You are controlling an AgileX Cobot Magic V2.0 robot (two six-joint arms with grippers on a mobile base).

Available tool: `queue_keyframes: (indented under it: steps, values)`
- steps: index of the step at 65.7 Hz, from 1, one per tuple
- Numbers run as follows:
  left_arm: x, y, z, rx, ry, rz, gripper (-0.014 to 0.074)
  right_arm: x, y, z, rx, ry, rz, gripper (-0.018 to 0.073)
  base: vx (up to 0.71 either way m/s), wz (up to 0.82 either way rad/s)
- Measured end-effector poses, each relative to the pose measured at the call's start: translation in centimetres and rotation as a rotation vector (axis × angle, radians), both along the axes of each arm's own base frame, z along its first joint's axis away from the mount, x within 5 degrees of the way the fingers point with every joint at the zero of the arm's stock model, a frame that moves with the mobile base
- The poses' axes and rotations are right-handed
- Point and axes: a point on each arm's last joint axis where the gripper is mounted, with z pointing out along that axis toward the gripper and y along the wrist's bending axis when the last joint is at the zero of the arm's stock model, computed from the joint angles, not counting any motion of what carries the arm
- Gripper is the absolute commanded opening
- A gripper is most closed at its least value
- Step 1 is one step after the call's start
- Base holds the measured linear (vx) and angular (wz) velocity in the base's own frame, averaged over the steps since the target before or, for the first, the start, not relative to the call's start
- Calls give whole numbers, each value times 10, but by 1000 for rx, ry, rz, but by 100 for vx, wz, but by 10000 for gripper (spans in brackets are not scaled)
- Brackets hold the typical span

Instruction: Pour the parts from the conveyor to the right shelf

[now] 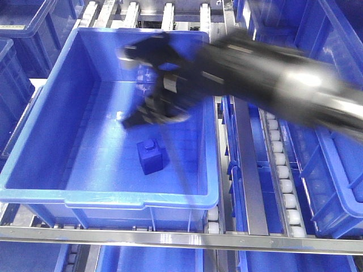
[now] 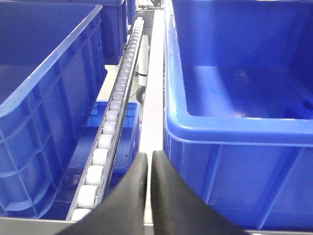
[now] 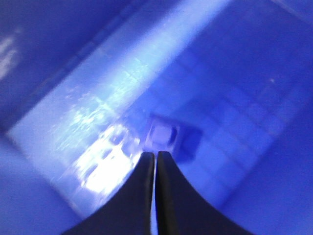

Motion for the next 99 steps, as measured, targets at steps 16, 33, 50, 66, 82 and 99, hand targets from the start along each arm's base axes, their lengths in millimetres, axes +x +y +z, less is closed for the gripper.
queue_keyframes:
  steps: [16, 33, 50, 66, 82, 99]
  values:
    - [0, 0, 0, 0, 0, 0, -6, -64, -52, -1, 97, -61, -26, -5, 0, 0]
    - [0, 0, 0, 0, 0, 0, -6, -134, -108, -15, 240, -187, -29, -5, 0, 0]
    - [0, 0, 0, 0, 0, 0, -6, -198, -161, -51, 308, -261, -26, -5, 0, 0]
    - [0, 0, 0, 0, 0, 0, -6, -240, -195, -80, 422, -379, -23, -5, 0, 0]
    - [0, 0, 0, 0, 0, 0, -6, -256, -209, -115, 487, -437, -27, -5, 0, 0]
    - [0, 0, 0, 0, 0, 0, -6, -249, -223, -147, 396, -460, -309, -5, 0, 0]
